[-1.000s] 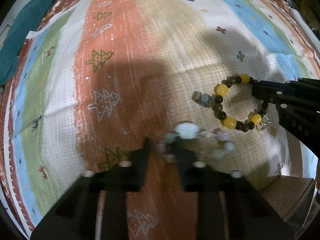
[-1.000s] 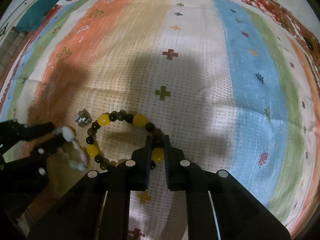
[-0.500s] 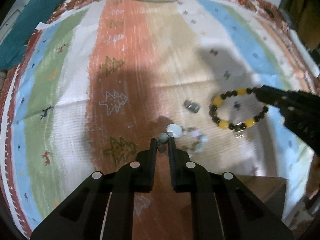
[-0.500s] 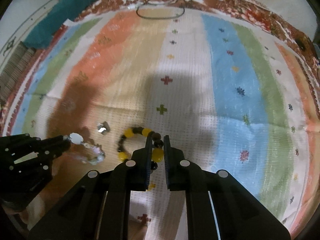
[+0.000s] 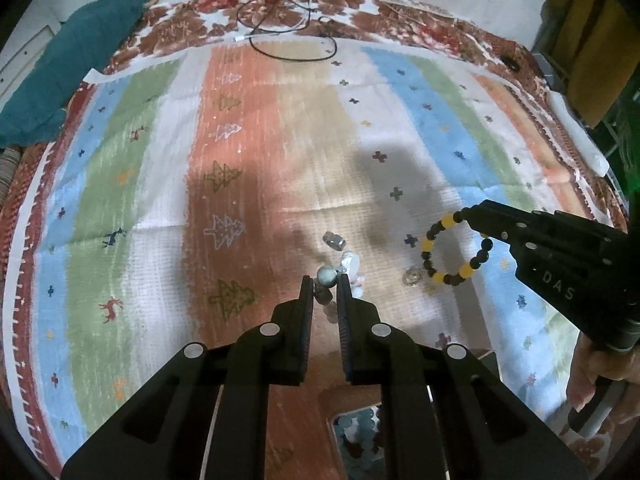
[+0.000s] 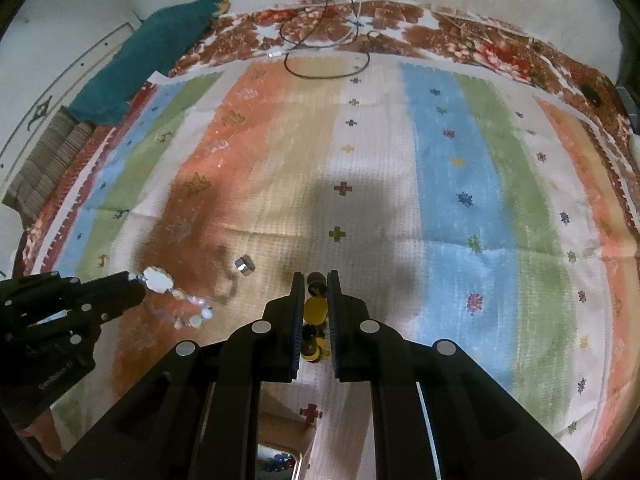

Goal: Organize jewelry
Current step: 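Lift both held bracelets and carry them over the silver tin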

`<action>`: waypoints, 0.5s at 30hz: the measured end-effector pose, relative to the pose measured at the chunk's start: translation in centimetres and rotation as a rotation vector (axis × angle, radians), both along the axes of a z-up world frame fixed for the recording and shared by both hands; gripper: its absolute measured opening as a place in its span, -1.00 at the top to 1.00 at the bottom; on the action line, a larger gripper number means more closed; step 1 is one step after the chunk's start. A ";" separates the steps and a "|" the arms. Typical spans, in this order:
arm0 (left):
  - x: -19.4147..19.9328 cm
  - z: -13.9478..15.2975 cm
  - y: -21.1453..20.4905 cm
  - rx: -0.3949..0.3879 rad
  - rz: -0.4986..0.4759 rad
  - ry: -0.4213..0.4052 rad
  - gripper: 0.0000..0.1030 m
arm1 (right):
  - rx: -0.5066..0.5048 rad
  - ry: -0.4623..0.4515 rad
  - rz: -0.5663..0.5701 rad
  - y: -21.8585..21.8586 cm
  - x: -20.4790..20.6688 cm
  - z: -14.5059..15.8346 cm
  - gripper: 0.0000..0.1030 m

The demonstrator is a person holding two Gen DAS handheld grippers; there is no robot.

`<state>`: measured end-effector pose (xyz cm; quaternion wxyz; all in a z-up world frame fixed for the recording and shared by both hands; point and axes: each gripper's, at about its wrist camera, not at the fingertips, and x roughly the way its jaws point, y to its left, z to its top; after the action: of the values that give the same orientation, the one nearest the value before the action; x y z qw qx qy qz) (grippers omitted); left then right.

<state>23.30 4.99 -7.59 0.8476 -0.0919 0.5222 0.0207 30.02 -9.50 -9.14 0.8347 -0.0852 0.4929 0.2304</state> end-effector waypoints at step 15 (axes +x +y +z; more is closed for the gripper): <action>-1.8 2.6 -0.7 -0.014 0.013 -0.062 0.78 | 0.036 -0.072 -0.005 -1.1 -1.9 2.6 0.76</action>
<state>21.49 4.24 -4.96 0.8626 -0.1020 0.4951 0.0196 28.12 -10.55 -6.51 0.8539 -0.0772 0.4586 0.2337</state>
